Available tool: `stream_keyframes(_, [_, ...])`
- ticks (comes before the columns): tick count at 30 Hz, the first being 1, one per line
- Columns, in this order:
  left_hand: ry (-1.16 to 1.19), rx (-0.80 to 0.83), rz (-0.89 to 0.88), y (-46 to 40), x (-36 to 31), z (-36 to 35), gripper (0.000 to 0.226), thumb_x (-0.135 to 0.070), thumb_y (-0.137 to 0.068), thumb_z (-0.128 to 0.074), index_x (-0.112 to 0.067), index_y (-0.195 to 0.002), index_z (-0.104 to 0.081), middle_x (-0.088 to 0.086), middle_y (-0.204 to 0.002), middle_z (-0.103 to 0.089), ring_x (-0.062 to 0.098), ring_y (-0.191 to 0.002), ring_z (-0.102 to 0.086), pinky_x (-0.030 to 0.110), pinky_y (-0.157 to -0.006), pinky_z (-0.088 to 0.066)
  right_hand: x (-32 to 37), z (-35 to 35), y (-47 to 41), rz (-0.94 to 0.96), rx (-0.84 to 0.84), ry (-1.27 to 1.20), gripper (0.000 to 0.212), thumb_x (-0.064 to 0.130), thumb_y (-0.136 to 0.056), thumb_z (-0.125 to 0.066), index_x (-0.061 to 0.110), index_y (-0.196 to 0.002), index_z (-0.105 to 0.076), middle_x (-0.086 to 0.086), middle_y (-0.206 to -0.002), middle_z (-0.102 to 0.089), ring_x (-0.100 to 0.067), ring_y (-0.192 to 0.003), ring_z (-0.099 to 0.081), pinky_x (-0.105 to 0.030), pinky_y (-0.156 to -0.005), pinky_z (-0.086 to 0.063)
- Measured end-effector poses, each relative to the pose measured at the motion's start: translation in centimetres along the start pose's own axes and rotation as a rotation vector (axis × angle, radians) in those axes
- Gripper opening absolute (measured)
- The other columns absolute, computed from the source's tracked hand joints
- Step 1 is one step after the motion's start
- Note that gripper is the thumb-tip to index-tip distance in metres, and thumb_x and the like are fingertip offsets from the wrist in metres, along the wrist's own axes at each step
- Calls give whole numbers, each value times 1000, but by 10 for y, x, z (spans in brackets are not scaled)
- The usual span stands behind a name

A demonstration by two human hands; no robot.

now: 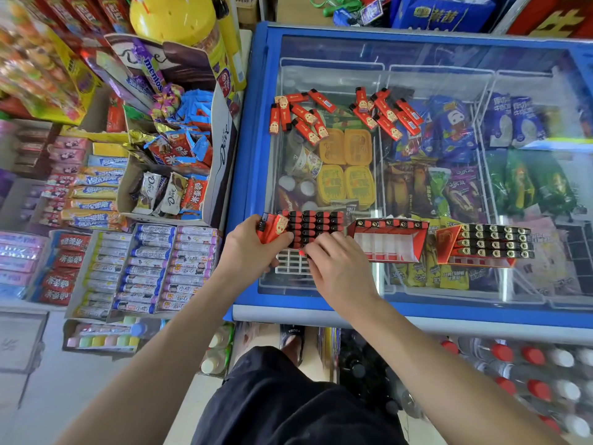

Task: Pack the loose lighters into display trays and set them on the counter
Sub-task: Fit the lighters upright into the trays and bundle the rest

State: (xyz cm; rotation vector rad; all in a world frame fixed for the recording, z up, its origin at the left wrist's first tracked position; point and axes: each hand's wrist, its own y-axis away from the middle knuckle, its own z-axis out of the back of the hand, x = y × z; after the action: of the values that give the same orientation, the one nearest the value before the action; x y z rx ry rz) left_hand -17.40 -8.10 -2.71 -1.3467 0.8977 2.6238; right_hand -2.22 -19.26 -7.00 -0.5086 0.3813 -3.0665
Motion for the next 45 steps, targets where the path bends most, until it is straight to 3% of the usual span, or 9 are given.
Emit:
stream_keyframes(7, [18,36,10,-2,5,3,25,-27,-87,-80,-15,-93,-59,5,-71,-69,19,-58,-68,27,-51,-56,-5,-10,0,62,-4,101,19,-3,-83,-72,11,-94,-65,-4,-88,-59,-25,-78,-51,-37,-71,-45])
stream_keyframes(16, [26,61,13,0,4,4,30,-40,-93,-72,-14,-96,-59,5,-69,-70,17,-59,-70,24,-54,-56,-7,-4,0,104,-33,130,15,-4,-82,-73,8,-88,-66,-6,-86,-58,-26,-76,-49,-35,-72,-36])
stream_keyframes(20, [24,52,-2,1,3,2,25,-36,-97,-67,-12,-98,-59,12,-74,-73,13,-55,-68,33,-59,-60,-7,-5,0,112,-38,133,15,-5,-81,-73,7,-90,-69,-7,-86,-58,-26,-76,-50,-36,-72,-40])
stream_keyframes(26, [64,55,-7,1,2,4,24,-35,-96,-69,-13,-98,-61,9,-79,-74,27,-71,-74,49,-68,-62,-6,-9,1,74,8,119,11,-3,-84,-72,5,-91,-70,-7,-89,-57,-26,-77,-51,-37,-70,-43])
stream_keyframes(32, [45,42,-36,5,-2,4,24,-36,-93,-74,-15,-92,-64,2,-77,-68,18,-68,-67,42,-67,-62,-6,-7,0,60,-9,120,15,-3,-82,-73,8,-90,-69,-5,-82,-55,-25,-74,-49,-35,-73,-37])
stream_keyframes(34, [45,51,-37,6,-3,4,24,-37,-92,-74,-15,-90,-65,3,-76,-68,23,-68,-67,43,-67,-62,-6,-6,0,54,-14,125,11,-1,-83,-73,8,-87,-69,-5,-80,-55,-25,-74,-48,-34,-73,-35])
stream_keyframes(38, [78,89,-29,5,-4,3,36,-40,-92,-73,-5,-96,-68,4,-70,-70,21,-61,-63,46,-66,-62,-4,-3,-2,47,2,66,4,7,-89,-67,8,-91,-70,-4,-83,-58,-25,-78,-50,-37,-75,-42])
stream_keyframes(43, [119,112,13,5,-7,1,49,-44,-94,-70,4,-87,-63,2,-58,-58,19,-54,-52,32,-55,-47,12,9,-14,-187,-122,-243,23,-1,-86,-61,6,-107,-67,-5,-99,-62,-26,-89,-57,-40,-78,-48])
stream_keyframes(45, [168,122,35,3,-7,1,47,-43,-94,-70,0,-78,-59,4,-55,-56,21,-53,-51,33,-54,-45,18,18,-21,-141,-127,-295,39,-8,-82,-55,4,-119,-65,-9,-111,-60,-28,-98,-59,-42,-84,-50])
